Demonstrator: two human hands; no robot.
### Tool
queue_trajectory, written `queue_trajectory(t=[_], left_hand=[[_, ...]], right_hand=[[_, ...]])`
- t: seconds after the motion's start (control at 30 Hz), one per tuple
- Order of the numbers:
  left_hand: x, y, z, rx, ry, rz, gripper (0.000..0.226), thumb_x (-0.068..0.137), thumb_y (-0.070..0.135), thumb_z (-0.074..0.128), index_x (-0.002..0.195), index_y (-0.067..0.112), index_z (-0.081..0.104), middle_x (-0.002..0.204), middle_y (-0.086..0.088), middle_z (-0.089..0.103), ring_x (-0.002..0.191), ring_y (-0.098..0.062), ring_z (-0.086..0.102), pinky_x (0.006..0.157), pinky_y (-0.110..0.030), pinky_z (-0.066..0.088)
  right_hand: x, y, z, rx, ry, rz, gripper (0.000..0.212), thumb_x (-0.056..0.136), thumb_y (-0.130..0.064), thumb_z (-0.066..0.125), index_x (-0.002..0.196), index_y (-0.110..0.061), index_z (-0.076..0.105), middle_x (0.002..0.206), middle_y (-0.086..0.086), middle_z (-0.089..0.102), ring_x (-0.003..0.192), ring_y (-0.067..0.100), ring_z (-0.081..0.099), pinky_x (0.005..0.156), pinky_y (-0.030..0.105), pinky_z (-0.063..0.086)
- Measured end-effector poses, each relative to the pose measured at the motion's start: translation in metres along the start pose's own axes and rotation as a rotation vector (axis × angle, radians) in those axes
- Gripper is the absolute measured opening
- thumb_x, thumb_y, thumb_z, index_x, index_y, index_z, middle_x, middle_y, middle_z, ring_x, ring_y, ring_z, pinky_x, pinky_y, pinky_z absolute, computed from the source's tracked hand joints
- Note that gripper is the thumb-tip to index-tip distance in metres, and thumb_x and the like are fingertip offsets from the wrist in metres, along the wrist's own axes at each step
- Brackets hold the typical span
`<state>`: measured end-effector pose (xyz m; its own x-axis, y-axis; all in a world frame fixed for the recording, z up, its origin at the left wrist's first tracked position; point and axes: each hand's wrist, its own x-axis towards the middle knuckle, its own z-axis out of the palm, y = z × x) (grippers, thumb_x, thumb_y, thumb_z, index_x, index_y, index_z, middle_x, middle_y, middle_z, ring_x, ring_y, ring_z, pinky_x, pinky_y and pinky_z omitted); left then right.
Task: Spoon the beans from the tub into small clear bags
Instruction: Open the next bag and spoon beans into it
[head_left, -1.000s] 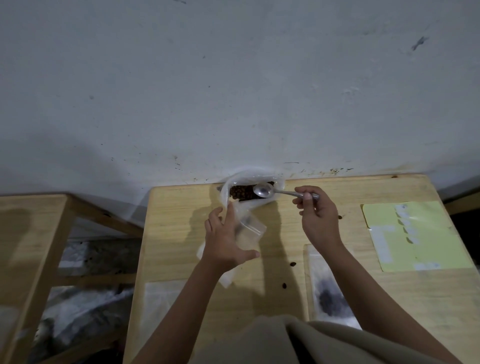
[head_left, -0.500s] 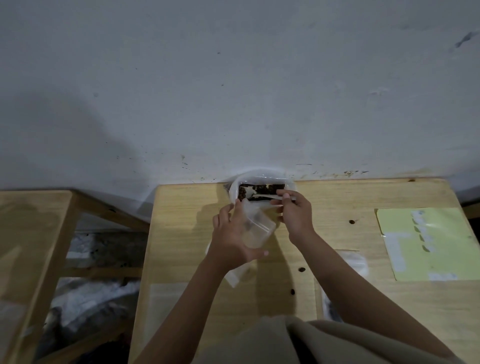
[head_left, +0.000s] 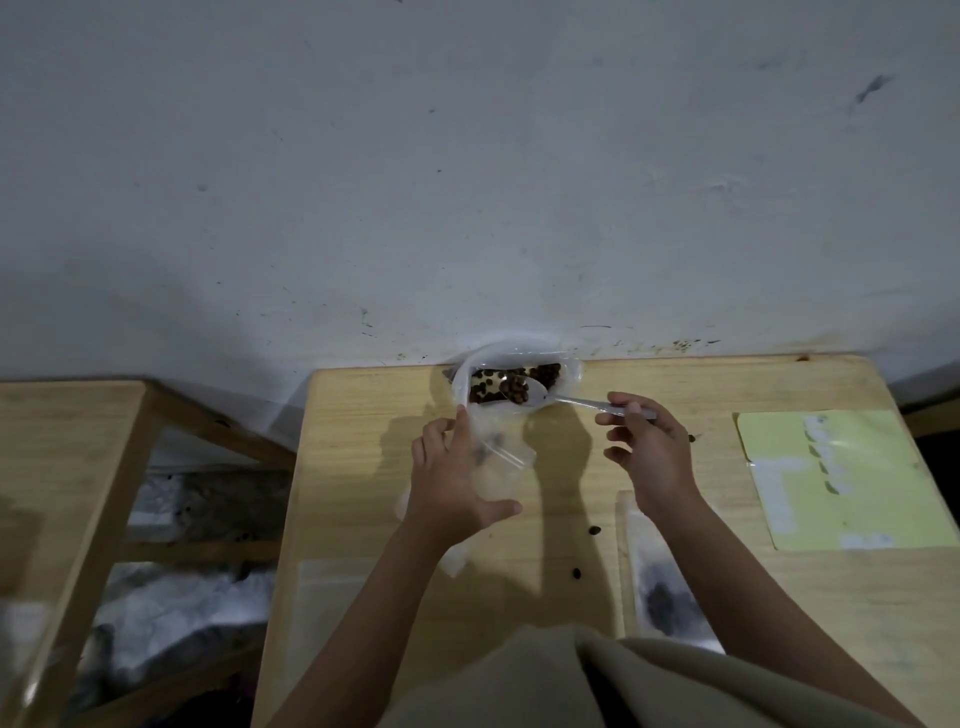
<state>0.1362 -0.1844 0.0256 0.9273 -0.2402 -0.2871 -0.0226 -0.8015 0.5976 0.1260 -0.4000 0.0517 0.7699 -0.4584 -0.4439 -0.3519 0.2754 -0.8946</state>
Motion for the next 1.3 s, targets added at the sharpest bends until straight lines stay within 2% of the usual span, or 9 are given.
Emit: queue_trajectory(t=[0.33, 0.47, 0.6, 0.7, 0.8, 0.9, 1.0, 1.13, 1.3], left_hand=[[-0.004, 0.006, -0.003, 0.032, 0.077, 0.003, 0.127, 0.056, 0.056, 0.082, 0.151, 0.024, 0.003, 0.138, -0.004, 0.017, 0.123, -0.02, 0.017, 0.105, -0.035, 0.027], [-0.003, 0.004, -0.001, -0.007, 0.095, -0.005, 0.128, 0.055, 0.056, 0.082, 0.151, 0.026, 0.004, 0.137, -0.003, 0.018, 0.122, -0.018, 0.017, 0.105, -0.038, 0.031], [0.0, 0.0, 0.002, -0.045, 0.076, -0.026, 0.128, 0.054, 0.055, 0.082, 0.151, 0.026, 0.004, 0.137, -0.003, 0.018, 0.121, -0.016, 0.017, 0.106, -0.04, 0.031], [0.005, -0.003, 0.003, -0.069, 0.046, -0.022, 0.129, 0.055, 0.055, 0.083, 0.152, 0.025, 0.002, 0.139, -0.004, 0.019, 0.123, -0.016, 0.015, 0.107, -0.039, 0.03], [0.01, -0.005, 0.003, -0.1, 0.023, -0.015, 0.13, 0.053, 0.059, 0.08, 0.152, 0.025, 0.003, 0.141, -0.001, 0.021, 0.125, -0.016, 0.016, 0.104, -0.038, 0.031], [0.017, -0.005, 0.004, -0.119, 0.031, 0.006, 0.129, 0.054, 0.059, 0.081, 0.152, 0.024, 0.006, 0.141, -0.002, 0.023, 0.123, -0.015, 0.017, 0.1, -0.031, 0.027], [0.022, -0.006, 0.005, -0.115, 0.034, 0.022, 0.128, 0.054, 0.058, 0.083, 0.152, 0.021, 0.009, 0.14, -0.003, 0.024, 0.121, -0.014, 0.018, 0.097, -0.027, 0.023], [0.023, -0.008, 0.007, -0.124, 0.03, 0.022, 0.132, 0.044, 0.074, 0.066, 0.152, 0.021, 0.012, 0.138, -0.002, 0.026, 0.118, -0.013, 0.019, 0.096, -0.027, 0.022], [0.022, -0.012, 0.009, -0.103, 0.056, 0.038, 0.127, 0.052, 0.06, 0.082, 0.151, 0.019, 0.015, 0.137, -0.002, 0.027, 0.115, -0.011, 0.019, 0.097, -0.029, 0.027]], right_hand=[[-0.022, -0.011, -0.017, -0.175, -0.139, -0.323, 0.028, 0.098, -0.005, 0.042, 0.089, -0.017, 0.066, 0.068, -0.005, 0.067, 0.066, 0.006, 0.056, 0.055, 0.022, 0.046], [-0.016, -0.011, -0.008, -0.181, -0.112, -0.324, 0.028, 0.098, -0.006, 0.043, 0.089, -0.019, 0.067, 0.07, -0.005, 0.067, 0.068, 0.007, 0.056, 0.059, 0.027, 0.045], [-0.003, -0.004, 0.007, -0.258, -0.055, -0.339, 0.026, 0.098, -0.007, 0.043, 0.094, -0.018, 0.066, 0.078, 0.0, 0.067, 0.067, -0.003, 0.057, 0.067, 0.029, 0.045], [0.011, 0.009, 0.021, -0.356, -0.035, -0.302, 0.027, 0.097, -0.01, 0.044, 0.095, -0.026, 0.065, 0.079, -0.006, 0.068, 0.076, 0.004, 0.06, 0.076, 0.033, 0.048], [0.02, 0.019, 0.037, -0.397, -0.055, -0.263, 0.025, 0.097, -0.011, 0.044, 0.099, -0.024, 0.065, 0.082, -0.009, 0.068, 0.086, 0.014, 0.065, 0.081, 0.038, 0.053], [0.025, 0.024, 0.053, -0.386, -0.076, -0.18, 0.024, 0.097, -0.011, 0.045, 0.099, -0.023, 0.065, 0.081, -0.006, 0.069, 0.076, 0.018, 0.063, 0.073, 0.037, 0.052], [0.026, 0.028, 0.067, -0.296, -0.091, -0.047, 0.023, 0.097, -0.01, 0.047, 0.1, -0.017, 0.068, 0.082, 0.001, 0.071, 0.066, 0.014, 0.061, 0.06, 0.033, 0.048], [0.027, 0.026, 0.076, -0.212, -0.093, 0.093, 0.021, 0.096, -0.012, 0.05, 0.103, -0.014, 0.069, 0.081, 0.003, 0.073, 0.06, 0.012, 0.06, 0.051, 0.024, 0.043], [0.026, 0.018, 0.072, -0.136, -0.101, 0.176, 0.021, 0.097, -0.012, 0.048, 0.104, -0.013, 0.068, 0.09, 0.009, 0.073, 0.033, 0.007, 0.039, 0.039, 0.019, 0.032]])
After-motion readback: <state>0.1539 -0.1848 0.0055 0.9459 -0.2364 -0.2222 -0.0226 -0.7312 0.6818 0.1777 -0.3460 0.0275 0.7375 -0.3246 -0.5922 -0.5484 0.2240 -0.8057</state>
